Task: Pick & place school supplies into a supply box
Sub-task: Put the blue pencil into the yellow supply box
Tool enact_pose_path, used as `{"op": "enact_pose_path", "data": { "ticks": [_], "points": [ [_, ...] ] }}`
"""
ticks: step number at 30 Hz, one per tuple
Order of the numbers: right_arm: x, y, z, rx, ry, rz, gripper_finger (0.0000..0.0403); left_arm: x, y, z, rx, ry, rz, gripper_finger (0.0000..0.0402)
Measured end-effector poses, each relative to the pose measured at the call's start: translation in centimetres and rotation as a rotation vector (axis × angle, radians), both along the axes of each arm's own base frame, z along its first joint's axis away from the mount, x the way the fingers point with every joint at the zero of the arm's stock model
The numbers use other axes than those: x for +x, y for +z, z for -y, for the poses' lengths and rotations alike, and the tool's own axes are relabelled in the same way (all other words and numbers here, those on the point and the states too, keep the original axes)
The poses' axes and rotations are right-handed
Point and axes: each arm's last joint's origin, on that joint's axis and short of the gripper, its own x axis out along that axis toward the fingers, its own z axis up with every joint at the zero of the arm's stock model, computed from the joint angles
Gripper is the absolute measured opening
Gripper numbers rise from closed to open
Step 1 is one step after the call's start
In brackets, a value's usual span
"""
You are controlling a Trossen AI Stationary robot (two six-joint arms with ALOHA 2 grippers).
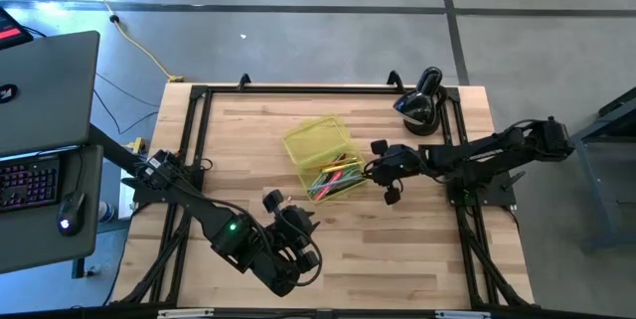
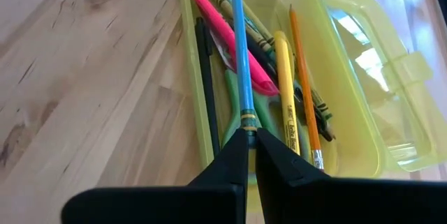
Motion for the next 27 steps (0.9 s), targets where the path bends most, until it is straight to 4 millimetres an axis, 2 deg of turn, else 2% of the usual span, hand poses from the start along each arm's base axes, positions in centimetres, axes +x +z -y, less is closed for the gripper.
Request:
{"op": "enact_pose_path", "data": {
  "ticks": [11,20,27],
  "points": [
    [-0.06,-0.05,0.14,-0.032,-0.039,-0.009,0.0001,0.00,0.00,0.00,0.000,0.000,-0.001,0.0143],
    [-0.03,-0.03,0.13,-0.032,-0.033,-0.005,0.0001,0.00,0.00,0.00,0.000,0.000,-0.001,0.0143],
    [0.22,0.31,0.16,-0.094,0.008,0.030,0.0001,0.00,0.00,0.00,0.000,0.000,-0.001,0.0143]
  ]
}}
